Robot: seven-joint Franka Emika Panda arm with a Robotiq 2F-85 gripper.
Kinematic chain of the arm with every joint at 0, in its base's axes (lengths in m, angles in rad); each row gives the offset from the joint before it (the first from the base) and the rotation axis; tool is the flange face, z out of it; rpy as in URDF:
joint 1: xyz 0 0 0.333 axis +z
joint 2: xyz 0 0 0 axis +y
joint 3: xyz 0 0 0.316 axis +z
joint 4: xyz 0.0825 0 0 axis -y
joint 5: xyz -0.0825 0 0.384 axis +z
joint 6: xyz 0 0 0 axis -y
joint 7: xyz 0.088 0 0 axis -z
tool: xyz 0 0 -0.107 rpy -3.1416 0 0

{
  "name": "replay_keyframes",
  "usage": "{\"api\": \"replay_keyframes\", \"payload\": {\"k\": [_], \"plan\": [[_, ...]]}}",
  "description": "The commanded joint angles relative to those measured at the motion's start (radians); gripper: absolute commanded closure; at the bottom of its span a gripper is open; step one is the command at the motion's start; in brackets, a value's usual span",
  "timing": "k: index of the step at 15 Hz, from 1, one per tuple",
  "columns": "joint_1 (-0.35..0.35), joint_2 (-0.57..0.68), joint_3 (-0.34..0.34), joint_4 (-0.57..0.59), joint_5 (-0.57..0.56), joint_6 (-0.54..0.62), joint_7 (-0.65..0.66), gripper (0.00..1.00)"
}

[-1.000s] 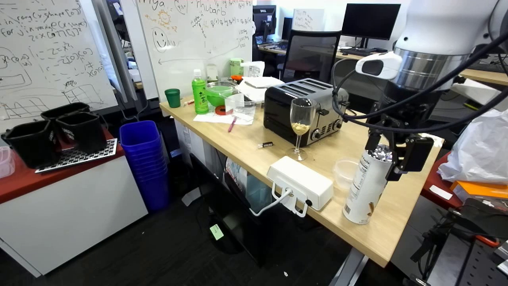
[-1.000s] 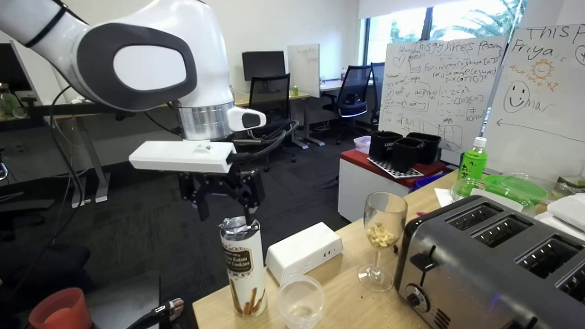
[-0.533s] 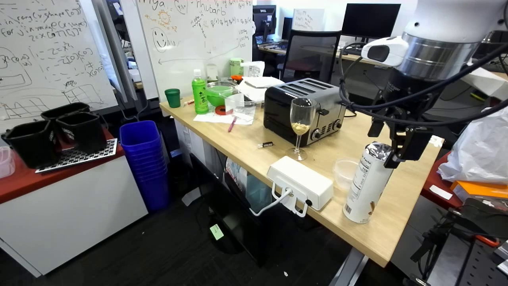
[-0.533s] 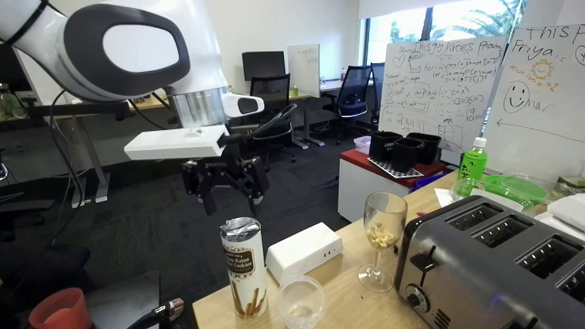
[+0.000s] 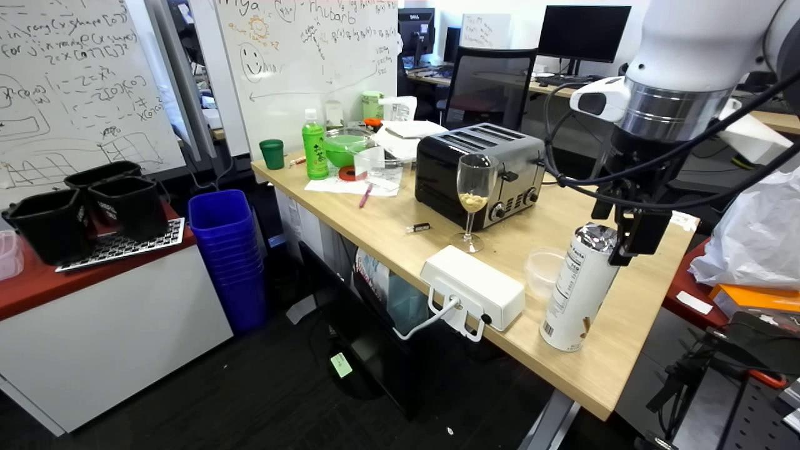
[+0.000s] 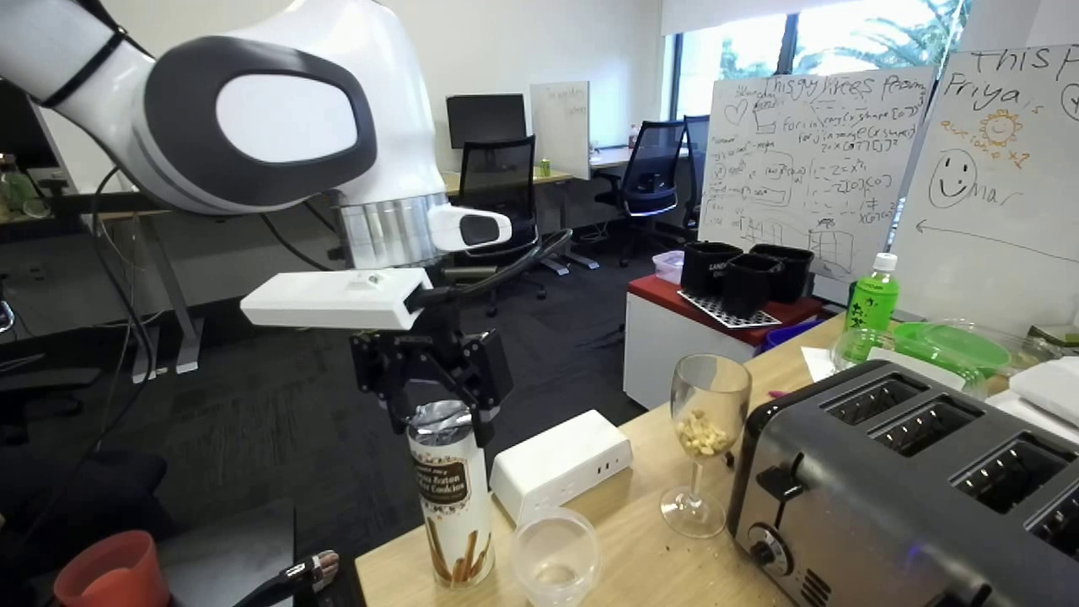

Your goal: Move the white container to the right side of the toaster

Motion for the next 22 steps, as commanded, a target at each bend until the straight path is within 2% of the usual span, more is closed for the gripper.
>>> {"api": "replay_keyframes", "payload": {"k": [1, 12, 13, 14, 17, 18, 22], "plan": [[-0.008, 0.034, 0.004, 0.003, 0.000, 0.012, 0.007, 0.00], [0.013, 0.109, -0.043, 0.006, 0.122, 0.110, -0.117, 0.00], [0.014, 0.114, -0.046, 0.006, 0.135, 0.114, -0.127, 0.18], [0.015, 0.117, -0.048, 0.006, 0.149, 0.118, -0.138, 0.28], [0.017, 0.120, -0.054, 0.005, 0.187, 0.124, -0.163, 0.48], [0.017, 0.118, -0.055, 0.006, 0.196, 0.122, -0.169, 0.54], [0.016, 0.105, -0.059, 0.005, 0.209, 0.101, -0.184, 0.56]]}}
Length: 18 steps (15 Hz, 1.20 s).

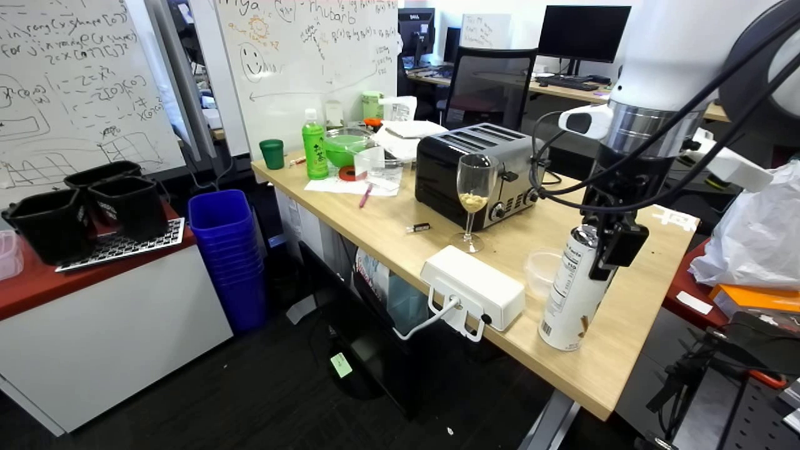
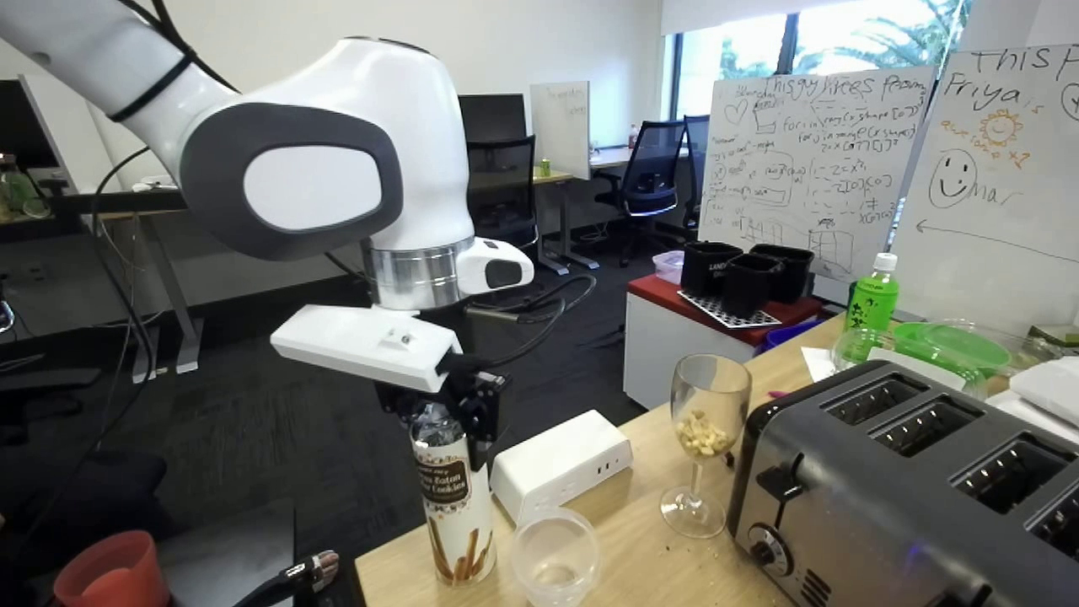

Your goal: Move the white container to the right side of the toaster

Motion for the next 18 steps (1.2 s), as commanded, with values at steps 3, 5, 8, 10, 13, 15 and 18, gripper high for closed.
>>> {"api": "replay_keyframes", "payload": {"k": [3, 5, 8, 10, 13, 15, 18], "plan": [[0.006, -0.016, -0.013, 0.001, 0.023, -0.028, -0.023, 0.56], [0.001, -0.039, -0.010, 0.001, 0.015, -0.058, -0.008, 0.56], [-0.009, -0.099, 0.001, 0.001, -0.010, -0.123, 0.032, 0.56], [-0.015, -0.146, 0.006, 0.005, -0.020, -0.192, 0.074, 0.56], [-0.036, -0.214, 0.012, 0.020, -0.038, -0.275, 0.162, 0.56], [-0.068, -0.250, 0.025, 0.036, -0.077, -0.298, 0.243, 0.56], [-0.136, -0.256, 0.037, 0.079, -0.153, -0.321, 0.387, 0.56]]}}
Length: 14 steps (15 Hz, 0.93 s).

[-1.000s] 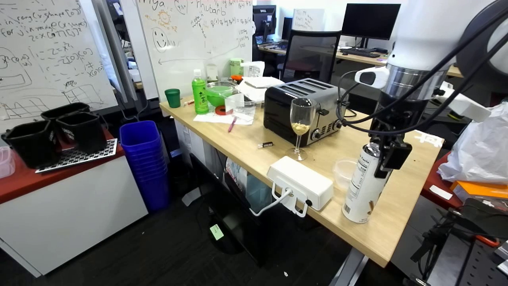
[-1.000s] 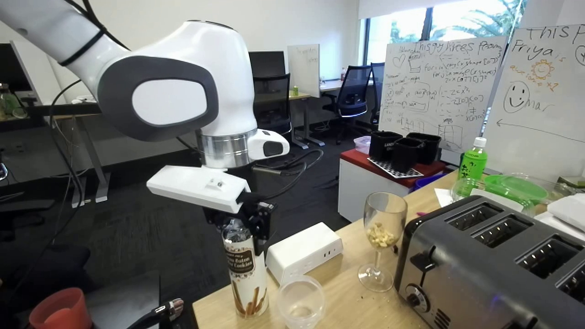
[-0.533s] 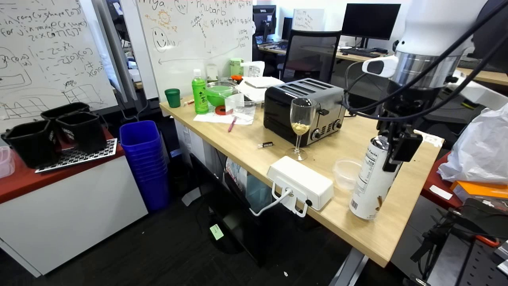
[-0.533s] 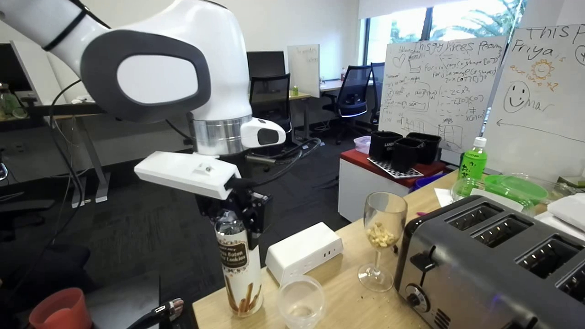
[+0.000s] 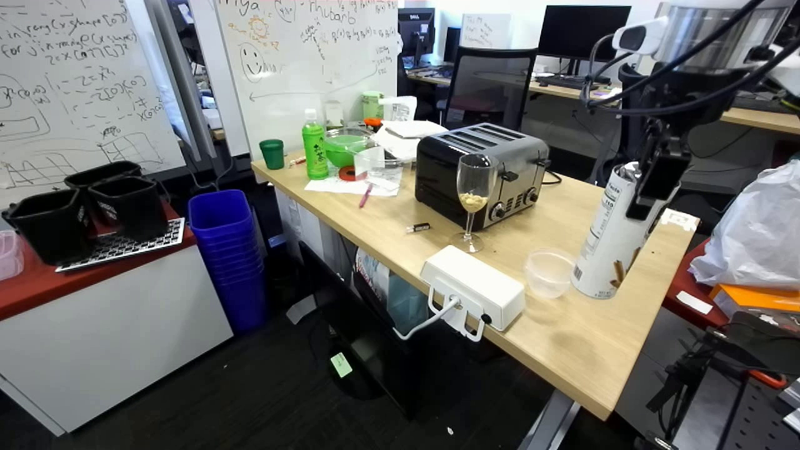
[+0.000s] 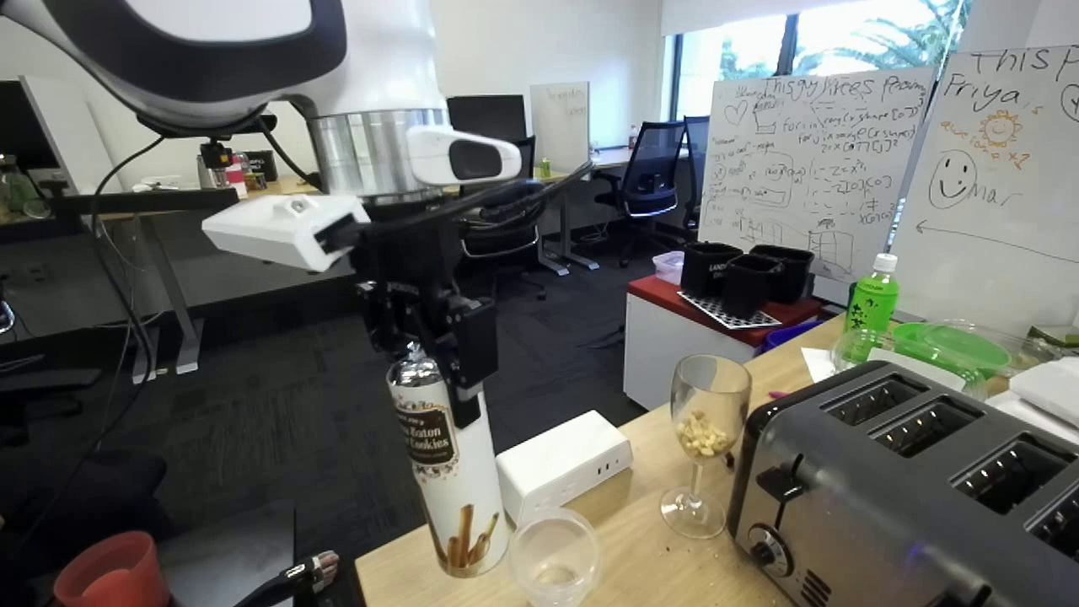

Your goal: Move the white container to the right side of the toaster

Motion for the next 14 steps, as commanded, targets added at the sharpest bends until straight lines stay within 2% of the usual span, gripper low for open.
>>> {"api": "replay_keyframes", "payload": {"k": [1, 6, 14], "plan": [[-0.089, 0.013, 0.027, 0.056, -0.068, -0.048, 0.148, 0.56], [-0.193, 0.048, -0.008, 0.130, -0.094, -0.038, 0.275, 0.56], [-0.274, 0.226, -0.100, 0.304, -0.060, -0.017, 0.360, 0.56]]}}
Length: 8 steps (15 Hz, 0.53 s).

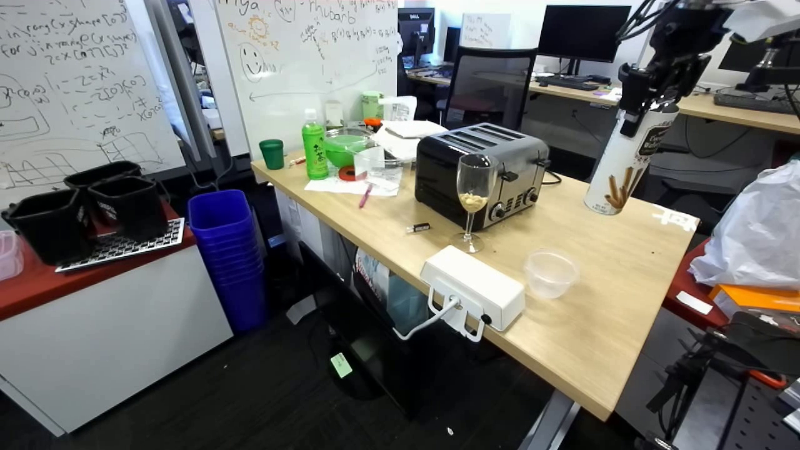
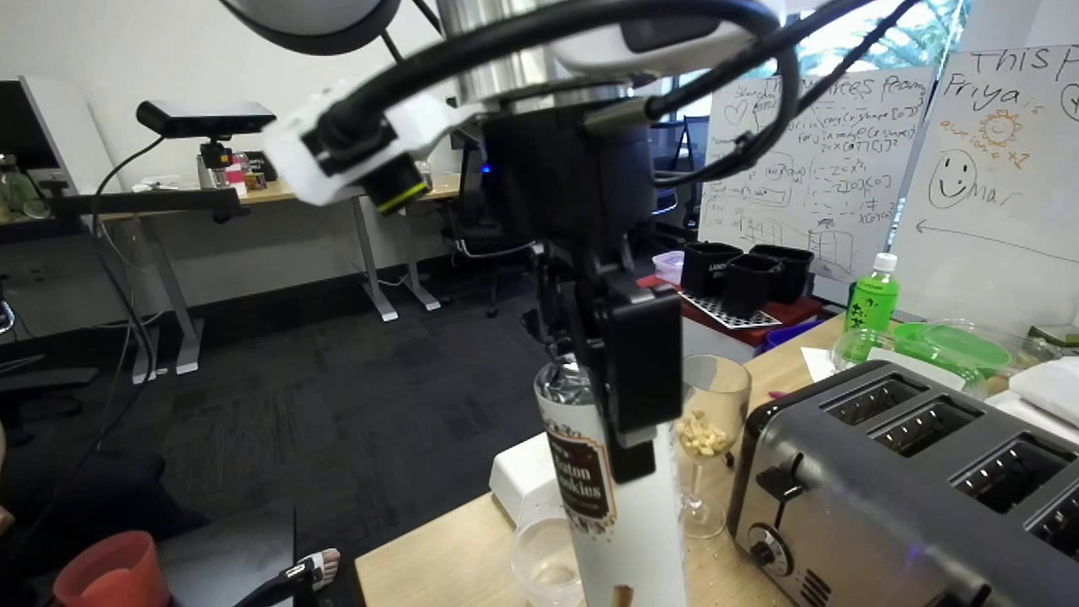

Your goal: Move the white container to the right side of the toaster

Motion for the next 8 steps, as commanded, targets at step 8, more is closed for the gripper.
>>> {"api": "replay_keyframes", "payload": {"k": [8], "plan": [[-0.016, 0.103, -0.025, 0.082, 0.011, -0.003, 0.024, 0.31]]}}
